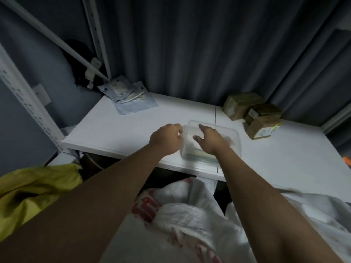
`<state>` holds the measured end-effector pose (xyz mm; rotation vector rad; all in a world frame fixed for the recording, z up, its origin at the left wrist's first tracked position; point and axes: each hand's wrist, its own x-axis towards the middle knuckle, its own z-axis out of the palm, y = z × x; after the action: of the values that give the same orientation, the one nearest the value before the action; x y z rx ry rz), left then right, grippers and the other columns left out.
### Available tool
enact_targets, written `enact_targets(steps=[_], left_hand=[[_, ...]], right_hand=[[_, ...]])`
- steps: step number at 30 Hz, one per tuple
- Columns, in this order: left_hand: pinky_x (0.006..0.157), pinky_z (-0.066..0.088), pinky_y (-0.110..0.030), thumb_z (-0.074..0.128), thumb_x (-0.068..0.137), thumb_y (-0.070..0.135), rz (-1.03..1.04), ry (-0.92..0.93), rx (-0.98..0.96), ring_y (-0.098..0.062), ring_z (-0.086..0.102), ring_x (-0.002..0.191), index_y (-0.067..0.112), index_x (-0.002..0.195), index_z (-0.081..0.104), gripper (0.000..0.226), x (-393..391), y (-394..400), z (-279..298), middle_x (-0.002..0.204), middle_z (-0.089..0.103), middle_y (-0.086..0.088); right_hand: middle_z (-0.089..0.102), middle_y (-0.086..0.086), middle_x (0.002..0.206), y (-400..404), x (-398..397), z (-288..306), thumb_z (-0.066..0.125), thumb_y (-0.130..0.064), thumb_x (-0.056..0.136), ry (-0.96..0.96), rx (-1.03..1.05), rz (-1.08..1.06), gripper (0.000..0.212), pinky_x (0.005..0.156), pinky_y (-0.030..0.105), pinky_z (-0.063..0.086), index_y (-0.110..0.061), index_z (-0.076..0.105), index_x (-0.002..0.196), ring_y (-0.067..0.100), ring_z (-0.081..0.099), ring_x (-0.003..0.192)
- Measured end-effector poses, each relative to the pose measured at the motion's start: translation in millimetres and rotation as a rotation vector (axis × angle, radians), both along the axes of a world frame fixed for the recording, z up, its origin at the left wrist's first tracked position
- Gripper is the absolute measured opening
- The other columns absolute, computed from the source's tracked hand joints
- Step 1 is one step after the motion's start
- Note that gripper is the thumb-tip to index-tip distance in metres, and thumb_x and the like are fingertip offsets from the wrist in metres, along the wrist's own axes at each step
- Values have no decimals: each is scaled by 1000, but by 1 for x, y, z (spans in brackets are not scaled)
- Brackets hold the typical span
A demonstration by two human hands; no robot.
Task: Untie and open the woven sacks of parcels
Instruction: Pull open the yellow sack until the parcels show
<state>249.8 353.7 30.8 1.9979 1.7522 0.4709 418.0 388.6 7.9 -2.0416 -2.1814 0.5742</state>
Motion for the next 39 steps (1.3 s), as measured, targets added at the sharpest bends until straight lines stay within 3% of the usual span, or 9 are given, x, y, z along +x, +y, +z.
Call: enact_targets(steps=[7, 11, 14, 20, 25, 29, 32, 35, 39], left_hand=[[93, 46, -37, 51, 93, 28, 183, -14, -26, -23, 56, 107, 22, 116, 57, 24, -118, -49, 14, 113, 61, 0], [83, 46, -33, 50, 94, 21, 434, -65, 41, -24, 58, 94, 16, 114, 59, 23, -220, -118, 20, 95, 55, 3], [78, 41, -32, 49, 95, 18, 601, -72, 40, -28, 57, 97, 9, 114, 61, 24, -288, -171, 13, 100, 59, -6], [74, 40, -34, 49, 95, 16, 761, -200, -83, -30, 58, 90, 0, 99, 62, 21, -369, -257, -22, 100, 64, -20], [77, 37, -28, 44, 99, 28, 755, -261, -176, -28, 57, 104, 7, 115, 61, 31, -388, -282, -67, 110, 61, -9], [79, 35, -25, 39, 100, 35, 722, -412, -139, -13, 49, 96, 13, 124, 55, 36, -375, -276, -79, 108, 56, -1], [81, 39, -27, 44, 98, 37, 777, -533, -80, -15, 51, 95, 13, 122, 56, 36, -366, -263, -80, 106, 56, -1], [78, 47, -32, 51, 95, 32, 787, -487, -61, -21, 59, 91, 10, 102, 64, 26, -362, -258, -79, 92, 60, -1], [72, 39, -27, 48, 97, 22, 934, -587, 85, -17, 54, 82, 11, 94, 63, 19, -377, -266, -56, 83, 56, 1]], right_hand=[[67, -1, 116, -52, -122, 48, 52, -32, 96, 342, 97, 345, 30, 92, 29, 44, -13, 67, 113, 17, 58, 108], [65, -3, 89, -94, -213, 90, 53, -33, 96, 320, 15, 591, 27, 70, 25, 39, -14, 66, 81, 14, 53, 86], [57, -5, 75, -130, -282, 103, 53, -35, 95, 288, -30, 690, 35, 60, 25, 37, -25, 55, 62, 15, 50, 76], [62, 14, 116, -185, -381, 59, 46, -39, 98, 13, -150, 773, 41, 85, 33, 43, -6, 67, 109, 29, 56, 108], [54, 13, 128, -204, -410, -5, 38, -43, 99, -177, -138, 649, 46, 85, 36, 41, -8, 54, 123, 31, 51, 117], [44, 17, 137, -206, -411, -29, 38, -46, 98, -68, -80, 378, 53, 96, 44, 40, -11, 41, 138, 38, 44, 124], [48, 17, 136, -211, -411, -45, 41, -45, 98, 80, -193, 267, 57, 98, 40, 41, -10, 36, 143, 37, 46, 125], [59, 15, 127, -216, -407, -47, 58, -28, 93, 279, -293, 231, 47, 91, 24, 41, -5, 52, 133, 28, 55, 118], [69, 6, 91, -211, -399, -18, 59, -5, 84, 551, 60, 54, 20, 78, 20, 46, -9, 71, 99, 22, 65, 87]])
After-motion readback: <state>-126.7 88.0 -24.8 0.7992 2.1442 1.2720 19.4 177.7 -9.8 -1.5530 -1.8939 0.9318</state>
